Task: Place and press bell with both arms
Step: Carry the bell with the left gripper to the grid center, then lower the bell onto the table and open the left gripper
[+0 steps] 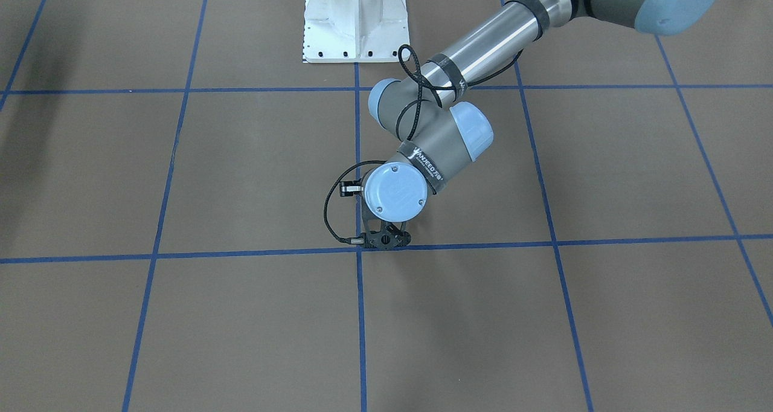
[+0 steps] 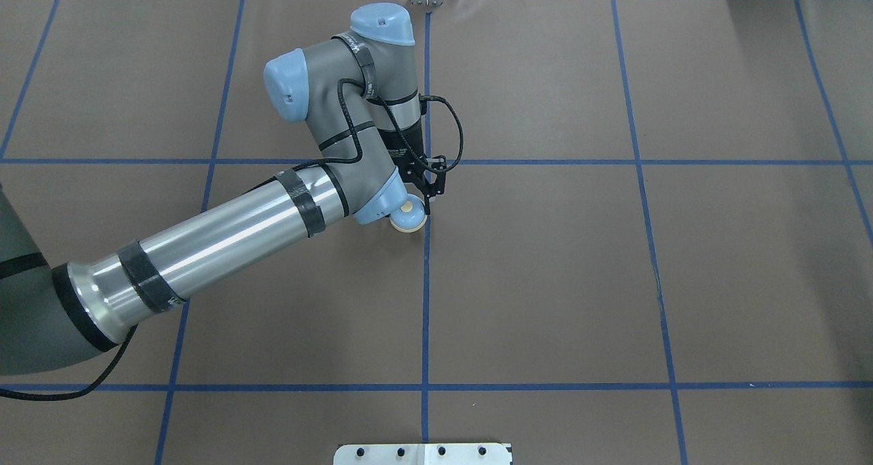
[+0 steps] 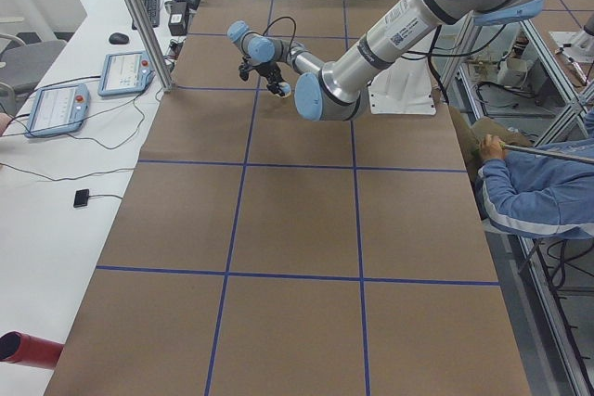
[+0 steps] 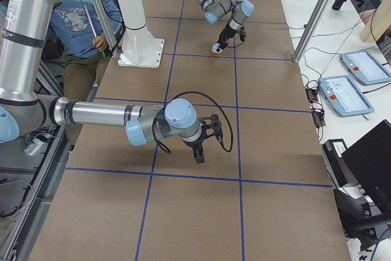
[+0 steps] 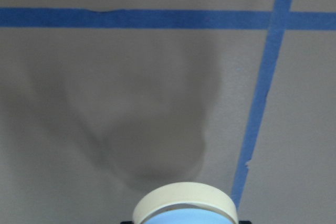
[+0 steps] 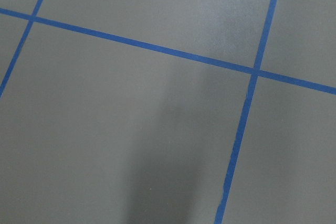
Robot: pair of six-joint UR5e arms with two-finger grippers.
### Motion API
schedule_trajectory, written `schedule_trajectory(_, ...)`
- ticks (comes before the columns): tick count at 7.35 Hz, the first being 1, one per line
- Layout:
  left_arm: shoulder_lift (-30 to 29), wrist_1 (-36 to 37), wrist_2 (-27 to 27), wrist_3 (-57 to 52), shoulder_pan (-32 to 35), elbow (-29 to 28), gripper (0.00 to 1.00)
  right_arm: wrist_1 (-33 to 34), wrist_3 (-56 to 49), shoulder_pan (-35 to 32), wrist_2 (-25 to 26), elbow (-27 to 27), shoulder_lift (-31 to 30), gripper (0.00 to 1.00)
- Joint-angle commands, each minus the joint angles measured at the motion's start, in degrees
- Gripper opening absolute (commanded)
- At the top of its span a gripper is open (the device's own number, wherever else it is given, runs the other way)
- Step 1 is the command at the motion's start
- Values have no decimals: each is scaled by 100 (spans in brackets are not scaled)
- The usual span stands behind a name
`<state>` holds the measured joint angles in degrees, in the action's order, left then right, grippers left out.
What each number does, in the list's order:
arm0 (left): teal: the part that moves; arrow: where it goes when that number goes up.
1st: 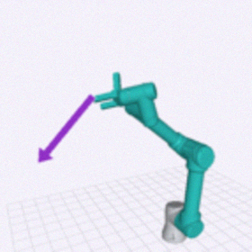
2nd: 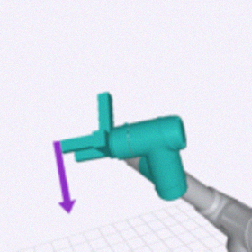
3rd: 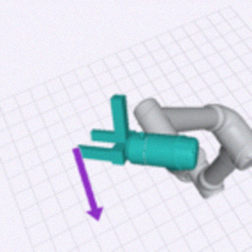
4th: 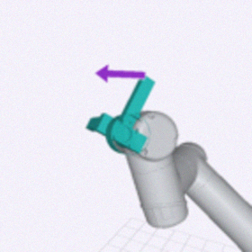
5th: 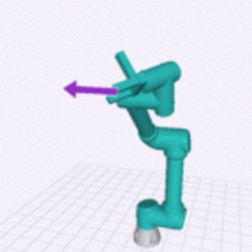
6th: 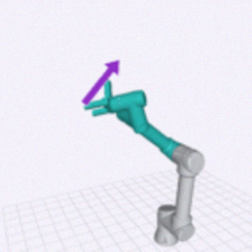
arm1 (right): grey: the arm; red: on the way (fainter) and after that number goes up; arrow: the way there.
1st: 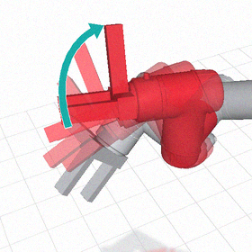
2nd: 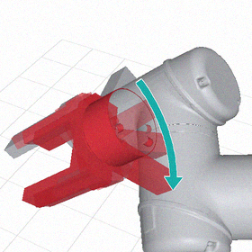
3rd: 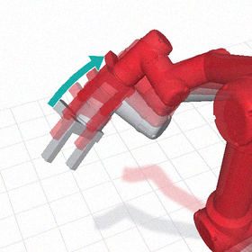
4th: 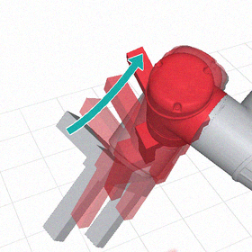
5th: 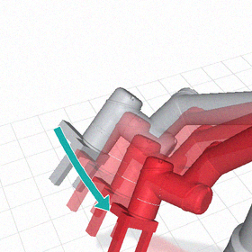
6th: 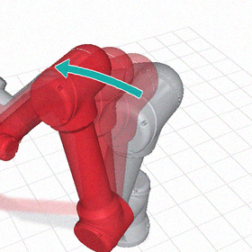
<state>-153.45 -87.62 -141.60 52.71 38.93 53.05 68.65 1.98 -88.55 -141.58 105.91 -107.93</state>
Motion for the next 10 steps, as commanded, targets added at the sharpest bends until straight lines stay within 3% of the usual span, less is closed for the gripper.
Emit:
schedule_trajectory(1, -168, -114, 10, 204, -96, -198, 18, 8, 48, 5, -1, -18, 0, 100)
schedule_trajectory(3, -177, -236, 28, 214, -175, -198, 54, 8, 48, 5, 8, -18, 0, 100)
schedule_trajectory(4, -177, -368, 36, 405, -193, -251, 78, 8, 48, 5, 8, -18, 0, 100)
schedule_trajectory(5, -159, -552, 63, 459, -237, -268, 93, 8, 48, 5, 8, -18, 0, 100)
schedule_trajectory(6, -159, -554, 193, 469, -246, -269, 99, 8, 48, 5, 16, -18, 0, 100)
schedule_trajectory(8, -159, -441, 142, 504, -89, -103, 99, -1, 57, 5, 16, -9, 52, 100)
schedule_trajectory(9, -107, -266, 133, 504, 26, 272, 99, -1, 300, 109, 16, 17, 209, 99)
schedule_trajectory(10, 242, 23, 133, 495, 122, 911, 99, -18, 1199, 380, -1, 69, 489, 98)
